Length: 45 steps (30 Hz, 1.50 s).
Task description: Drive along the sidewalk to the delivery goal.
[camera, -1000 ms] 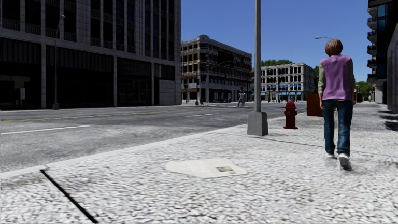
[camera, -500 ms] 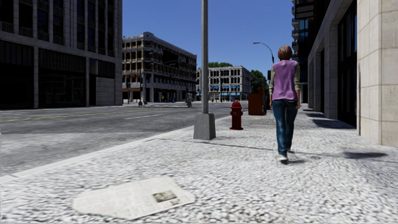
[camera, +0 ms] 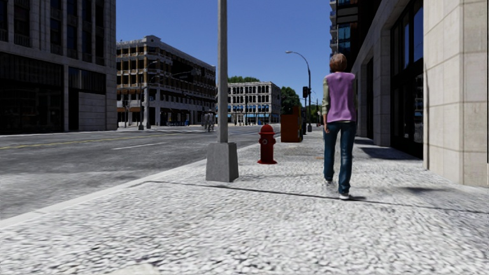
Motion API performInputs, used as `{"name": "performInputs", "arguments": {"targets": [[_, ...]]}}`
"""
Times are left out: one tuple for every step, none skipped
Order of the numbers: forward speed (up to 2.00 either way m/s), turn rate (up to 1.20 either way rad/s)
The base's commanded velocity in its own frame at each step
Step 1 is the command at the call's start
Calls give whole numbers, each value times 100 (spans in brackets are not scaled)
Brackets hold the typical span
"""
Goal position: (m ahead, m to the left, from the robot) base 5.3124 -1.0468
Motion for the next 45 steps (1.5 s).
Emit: {"name": "performInputs", "arguments": {"targets": [[131,0],[131,0],[131,-12],[129,-27],[128,-41],[127,-50],[127,-50],[127,-54],[126,-55],[126,-55],[126,-55],[126,-55],[126,-55],[126,-55],[126,-55],[126,-55],[126,-55],[126,-55],[126,-55],[126,-55],[126,-55],[126,-55],[126,-55],[126,-51],[126,-45],[126,-40],[126,-40],[126,-36],[126,-36],[126,-35],[126,-33],[126,0],[126,0],[126,0],[126,0],[126,0],[126,0],[126,0],[126,0],[126,0],[126,0],[126,0],[126,0],[126,0],[126,0]]}}
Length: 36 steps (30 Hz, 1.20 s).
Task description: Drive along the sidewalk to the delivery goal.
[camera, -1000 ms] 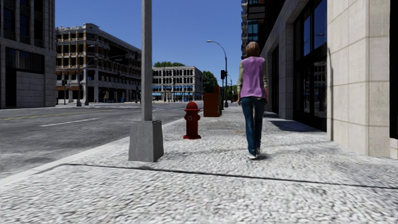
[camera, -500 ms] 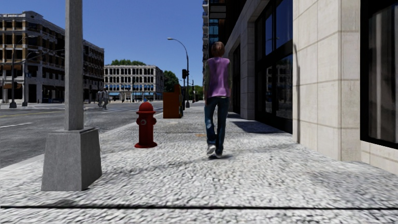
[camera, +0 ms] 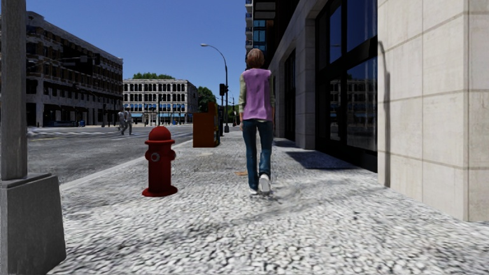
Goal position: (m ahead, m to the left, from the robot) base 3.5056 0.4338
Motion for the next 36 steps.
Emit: {"name": "performInputs", "arguments": {"targets": [[126,0],[126,0],[126,0],[126,0],[126,0],[126,0],[126,0],[126,0],[126,0],[126,0],[126,0],[126,0],[126,0],[126,0],[126,0],[126,0],[126,0],[126,0],[126,0],[126,0],[126,0],[126,0],[126,0],[126,0],[126,0],[126,0],[126,0],[126,0],[126,0],[126,0],[126,0],[126,0],[126,7],[126,14],[126,19],[126,19]]}}
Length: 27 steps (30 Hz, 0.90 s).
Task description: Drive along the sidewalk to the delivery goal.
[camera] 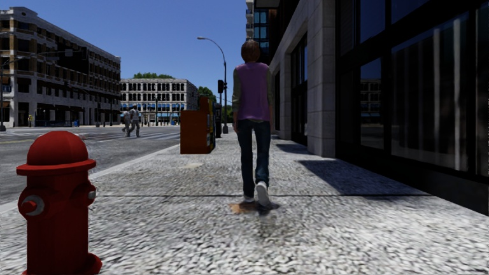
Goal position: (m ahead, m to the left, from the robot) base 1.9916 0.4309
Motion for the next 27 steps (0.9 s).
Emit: {"name": "performInputs", "arguments": {"targets": [[126,25],[126,27],[126,28],[126,28],[126,28],[126,28],[126,28],[126,28],[126,28],[126,28],[126,28],[126,28],[126,28],[126,28],[126,28],[126,28],[126,28],[126,28],[126,28],[126,28],[126,27],[126,24],[126,21],[126,19],[126,19],[126,19],[126,19]]}}
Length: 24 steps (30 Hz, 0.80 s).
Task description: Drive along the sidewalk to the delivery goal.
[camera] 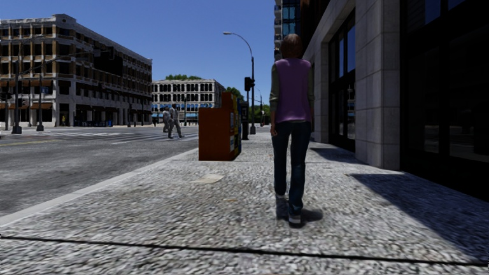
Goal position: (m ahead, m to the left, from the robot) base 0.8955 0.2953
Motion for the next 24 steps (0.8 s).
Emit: {"name": "performInputs", "arguments": {"targets": [[126,19],[126,19],[126,19],[126,19],[126,19],[126,19],[126,23],[126,23],[120,24],[99,24],[11,17],[11,17],[0,0],[0,0],[0,0],[0,0],[0,0],[0,0],[0,0],[0,0],[0,0],[0,0],[0,0],[0,0]]}}
